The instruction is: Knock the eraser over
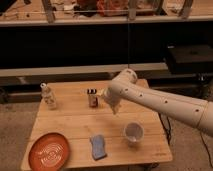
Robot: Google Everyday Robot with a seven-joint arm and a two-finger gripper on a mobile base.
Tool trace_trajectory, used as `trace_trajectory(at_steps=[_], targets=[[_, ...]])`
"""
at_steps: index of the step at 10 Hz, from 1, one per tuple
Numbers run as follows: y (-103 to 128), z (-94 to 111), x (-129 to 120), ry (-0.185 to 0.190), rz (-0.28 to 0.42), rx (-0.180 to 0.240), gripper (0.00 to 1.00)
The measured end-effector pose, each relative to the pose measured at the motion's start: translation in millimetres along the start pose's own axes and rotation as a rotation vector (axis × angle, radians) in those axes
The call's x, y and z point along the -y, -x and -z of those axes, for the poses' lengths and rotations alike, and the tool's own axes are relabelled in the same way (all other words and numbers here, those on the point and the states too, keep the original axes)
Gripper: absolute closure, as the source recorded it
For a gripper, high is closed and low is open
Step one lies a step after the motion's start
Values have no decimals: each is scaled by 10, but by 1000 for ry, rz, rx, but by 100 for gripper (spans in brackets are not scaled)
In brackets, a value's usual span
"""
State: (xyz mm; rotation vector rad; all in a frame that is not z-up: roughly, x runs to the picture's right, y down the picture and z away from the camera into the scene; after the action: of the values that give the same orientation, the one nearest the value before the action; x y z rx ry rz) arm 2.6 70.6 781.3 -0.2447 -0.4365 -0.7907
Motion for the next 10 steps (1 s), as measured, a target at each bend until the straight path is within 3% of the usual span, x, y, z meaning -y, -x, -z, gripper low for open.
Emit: trace_trajectory(at_steps=[10], targets=[[-20, -86, 140, -30, 24, -13, 20]])
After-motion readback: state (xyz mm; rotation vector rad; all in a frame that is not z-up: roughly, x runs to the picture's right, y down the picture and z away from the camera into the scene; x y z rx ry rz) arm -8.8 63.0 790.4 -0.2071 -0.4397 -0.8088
